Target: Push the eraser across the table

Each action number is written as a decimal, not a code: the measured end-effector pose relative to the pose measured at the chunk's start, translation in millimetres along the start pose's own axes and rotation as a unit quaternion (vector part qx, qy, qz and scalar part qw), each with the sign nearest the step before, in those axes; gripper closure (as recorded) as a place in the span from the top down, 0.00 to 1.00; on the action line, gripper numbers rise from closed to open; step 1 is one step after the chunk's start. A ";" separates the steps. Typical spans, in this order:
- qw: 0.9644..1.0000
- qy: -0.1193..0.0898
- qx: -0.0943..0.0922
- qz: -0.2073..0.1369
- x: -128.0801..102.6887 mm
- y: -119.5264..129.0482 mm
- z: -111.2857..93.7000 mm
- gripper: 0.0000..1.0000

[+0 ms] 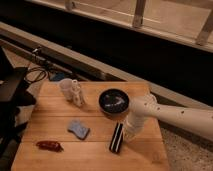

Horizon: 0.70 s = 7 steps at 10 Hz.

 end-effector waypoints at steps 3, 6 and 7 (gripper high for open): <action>0.999 0.015 -0.014 -0.028 5.0 28.9 9.8 0.00; 0.997 0.036 -0.023 -0.067 16.0 71.1 25.2 0.00; 0.995 0.043 -0.029 -0.084 19.6 84.8 28.8 0.00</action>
